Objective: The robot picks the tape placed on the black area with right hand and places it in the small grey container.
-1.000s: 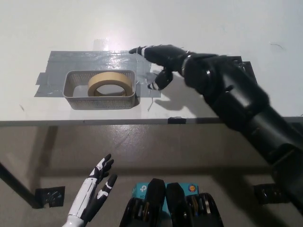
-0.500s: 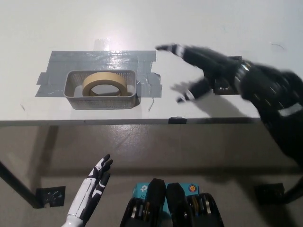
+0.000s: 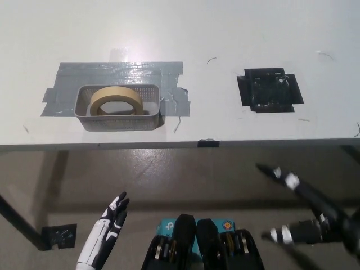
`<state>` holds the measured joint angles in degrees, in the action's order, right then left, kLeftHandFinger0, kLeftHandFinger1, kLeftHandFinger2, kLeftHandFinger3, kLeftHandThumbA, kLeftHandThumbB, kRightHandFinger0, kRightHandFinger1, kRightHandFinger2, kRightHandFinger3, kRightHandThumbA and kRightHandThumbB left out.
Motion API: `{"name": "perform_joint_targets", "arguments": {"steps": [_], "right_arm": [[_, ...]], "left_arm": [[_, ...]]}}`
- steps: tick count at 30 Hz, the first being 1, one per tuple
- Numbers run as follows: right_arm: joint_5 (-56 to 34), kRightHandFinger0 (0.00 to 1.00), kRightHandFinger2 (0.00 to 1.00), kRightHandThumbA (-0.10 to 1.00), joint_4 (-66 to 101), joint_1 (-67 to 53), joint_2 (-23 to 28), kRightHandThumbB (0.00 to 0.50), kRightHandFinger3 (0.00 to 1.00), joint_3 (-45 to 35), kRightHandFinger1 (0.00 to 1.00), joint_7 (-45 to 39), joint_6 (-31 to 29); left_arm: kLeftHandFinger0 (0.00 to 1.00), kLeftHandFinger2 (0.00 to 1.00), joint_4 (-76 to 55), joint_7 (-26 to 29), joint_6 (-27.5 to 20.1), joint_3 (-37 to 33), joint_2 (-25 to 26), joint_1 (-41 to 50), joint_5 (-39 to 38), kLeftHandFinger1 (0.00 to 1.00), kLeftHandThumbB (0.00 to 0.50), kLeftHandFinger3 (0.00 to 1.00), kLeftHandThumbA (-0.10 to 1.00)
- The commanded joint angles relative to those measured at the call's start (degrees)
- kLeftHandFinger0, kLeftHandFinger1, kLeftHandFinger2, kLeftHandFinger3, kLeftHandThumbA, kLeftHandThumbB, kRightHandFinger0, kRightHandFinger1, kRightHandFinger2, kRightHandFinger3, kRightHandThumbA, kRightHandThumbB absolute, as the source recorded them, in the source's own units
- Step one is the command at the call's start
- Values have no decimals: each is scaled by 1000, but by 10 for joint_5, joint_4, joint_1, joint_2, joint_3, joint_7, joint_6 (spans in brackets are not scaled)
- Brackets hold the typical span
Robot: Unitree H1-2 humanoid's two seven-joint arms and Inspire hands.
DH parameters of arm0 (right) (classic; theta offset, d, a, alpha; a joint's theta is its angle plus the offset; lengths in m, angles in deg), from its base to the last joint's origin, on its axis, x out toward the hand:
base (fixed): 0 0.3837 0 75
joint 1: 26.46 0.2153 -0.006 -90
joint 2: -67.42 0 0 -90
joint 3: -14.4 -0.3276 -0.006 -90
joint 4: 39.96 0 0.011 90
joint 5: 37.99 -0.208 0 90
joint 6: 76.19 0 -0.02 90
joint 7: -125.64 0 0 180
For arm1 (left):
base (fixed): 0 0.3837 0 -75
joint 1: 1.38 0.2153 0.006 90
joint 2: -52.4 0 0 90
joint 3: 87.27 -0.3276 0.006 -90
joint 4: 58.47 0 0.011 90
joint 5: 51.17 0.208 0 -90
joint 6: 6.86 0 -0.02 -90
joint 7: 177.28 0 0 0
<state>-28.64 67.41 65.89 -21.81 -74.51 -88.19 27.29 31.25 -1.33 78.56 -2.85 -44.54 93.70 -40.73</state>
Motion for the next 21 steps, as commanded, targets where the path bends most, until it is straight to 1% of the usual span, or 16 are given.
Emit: {"name": "perform_joint_targets", "arguments": {"steps": [1,2,3,4,5,6,7,8,9,12,13,14,18,19,21], "right_arm": [[-159,1000,1000,1000,-34,-44,-85,255,1000,-77,1000,73,-85],[-157,1000,1000,1000,-50,-46,-94,255,1000,-82,1000,76,-93],[-154,1000,1000,1000,-80,-46,-106,248,1000,-86,1000,79,-108],[-149,1000,1000,1000,-115,-45,-113,212,1000,-86,1000,78,-131],[-144,1000,1000,1000,-137,-44,-118,182,1000,-87,1000,80,-156],[-141,1000,1000,1000,-148,-44,-122,183,1000,-89,1000,81,-166],[-136,1000,1000,1000,-167,-41,-124,200,1000,-90,1000,83,-174],[-134,1000,1000,1000,-180,-38,-125,215,1000,-91,1000,83,-172],[-133,1000,1000,1000,-183,-37,-127,216,1000,-92,1000,84,-173],[-131,1000,1000,1000,-194,-32,-132,224,1000,-91,1000,92,-174],[-132,1000,1000,1000,-196,-31,-132,217,1000,-89,1000,93,-177],[-132,1000,1000,1000,-198,-29,-133,200,1000,-86,1000,95,-181],[-138,1000,1000,1000,-207,-27,-131,188,1000,-79,1000,99,-191],[-138,1000,1000,1000,-207,-27,-130,180,1000,-77,1000,99,-192],[-135,1000,1000,1000,-207,-29,-129,179,1000,-73,1000,107,-198]], "left_arm": [[1000,1000,-4,24,-57,12,-2,13,0,1000,182,1000,1000],[1000,1000,-3,23,-58,11,-3,15,1,1000,184,1000,1000],[1000,1000,0,24,-59,11,-4,16,1,1000,199,1000,1000],[1000,1000,0,23,-57,9,-3,18,5,1000,212,1000,1000],[1000,1000,-1,24,-57,9,-3,21,9,1000,216,1000,1000],[1000,1000,-2,25,-57,9,-2,22,11,1000,212,1000,1000],[1000,1000,-2,26,-57,10,-2,21,12,1000,202,1000,1000],[1000,1000,-2,25,-58,12,-3,19,10,1000,201,1000,1000],[1000,1000,-2,25,-56,13,-3,19,10,1000,201,1000,1000],[1000,1000,-4,23,-44,14,0,13,11,1000,223,1000,1000],[1000,1000,-4,22,-45,14,0,12,11,1000,224,1000,1000],[1000,1000,-1,22,-47,15,2,10,12,1000,223,1000,1000],[1000,1000,0,21,-47,18,1,13,7,1000,215,1000,1000],[1000,1000,1,21,-48,18,1,13,8,1000,201,1000,1000],[1000,1000,3,21,-47,19,0,12,8,1000,203,1000,1000]]}}
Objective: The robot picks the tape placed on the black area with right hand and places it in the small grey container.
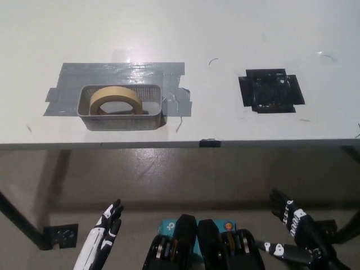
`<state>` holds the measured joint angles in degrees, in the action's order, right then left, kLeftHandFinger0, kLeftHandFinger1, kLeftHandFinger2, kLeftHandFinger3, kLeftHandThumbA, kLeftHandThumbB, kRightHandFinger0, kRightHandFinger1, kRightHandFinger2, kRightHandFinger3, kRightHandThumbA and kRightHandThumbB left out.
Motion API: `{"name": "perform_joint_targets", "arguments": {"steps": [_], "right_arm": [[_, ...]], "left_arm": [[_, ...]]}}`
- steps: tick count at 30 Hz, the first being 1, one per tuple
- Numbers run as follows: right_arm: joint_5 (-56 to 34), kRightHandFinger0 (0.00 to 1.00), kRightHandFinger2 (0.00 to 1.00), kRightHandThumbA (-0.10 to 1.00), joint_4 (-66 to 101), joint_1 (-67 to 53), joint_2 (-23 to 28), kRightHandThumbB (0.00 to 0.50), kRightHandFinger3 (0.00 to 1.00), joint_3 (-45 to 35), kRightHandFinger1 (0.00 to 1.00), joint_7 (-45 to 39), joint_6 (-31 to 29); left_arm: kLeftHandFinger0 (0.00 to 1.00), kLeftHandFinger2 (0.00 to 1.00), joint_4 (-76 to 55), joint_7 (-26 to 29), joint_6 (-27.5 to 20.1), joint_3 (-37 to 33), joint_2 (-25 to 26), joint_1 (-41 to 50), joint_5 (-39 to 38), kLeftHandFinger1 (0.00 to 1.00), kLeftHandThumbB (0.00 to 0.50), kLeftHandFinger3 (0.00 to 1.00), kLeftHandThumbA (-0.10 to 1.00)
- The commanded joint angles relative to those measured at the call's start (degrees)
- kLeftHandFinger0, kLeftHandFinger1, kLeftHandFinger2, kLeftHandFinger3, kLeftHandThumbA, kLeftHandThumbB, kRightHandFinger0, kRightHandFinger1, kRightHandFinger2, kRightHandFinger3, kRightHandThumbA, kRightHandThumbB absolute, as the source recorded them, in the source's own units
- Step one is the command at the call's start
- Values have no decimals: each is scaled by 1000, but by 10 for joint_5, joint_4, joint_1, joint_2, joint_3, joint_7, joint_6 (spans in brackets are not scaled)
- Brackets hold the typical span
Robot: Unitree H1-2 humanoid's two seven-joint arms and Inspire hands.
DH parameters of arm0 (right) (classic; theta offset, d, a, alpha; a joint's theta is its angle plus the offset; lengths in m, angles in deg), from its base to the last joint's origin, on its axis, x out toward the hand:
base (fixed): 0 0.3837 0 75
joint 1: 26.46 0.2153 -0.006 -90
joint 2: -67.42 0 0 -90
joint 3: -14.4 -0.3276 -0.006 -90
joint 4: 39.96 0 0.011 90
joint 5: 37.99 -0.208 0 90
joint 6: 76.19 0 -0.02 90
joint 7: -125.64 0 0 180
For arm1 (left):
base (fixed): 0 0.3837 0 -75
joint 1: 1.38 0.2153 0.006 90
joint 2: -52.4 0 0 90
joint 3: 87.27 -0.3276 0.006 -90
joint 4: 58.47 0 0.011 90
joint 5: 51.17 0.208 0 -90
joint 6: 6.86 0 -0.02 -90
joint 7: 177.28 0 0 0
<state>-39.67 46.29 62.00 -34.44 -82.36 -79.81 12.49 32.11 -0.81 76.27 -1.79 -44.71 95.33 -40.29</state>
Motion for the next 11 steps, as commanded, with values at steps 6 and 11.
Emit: {"name": "perform_joint_targets", "arguments": {"steps": [6,11], "right_arm": [[-23,1000,1000,1000,5,14,-4,174,1000,19,1000,34,-55],[-26,1000,1000,1000,8,17,-7,170,1000,26,1000,43,-54]], "left_arm": [[1000,1000,3,17,-29,10,2,-7,6,1000,216,1000,1000],[1000,1000,6,16,-27,12,1,-12,5,1000,211,1000,1000]]}}
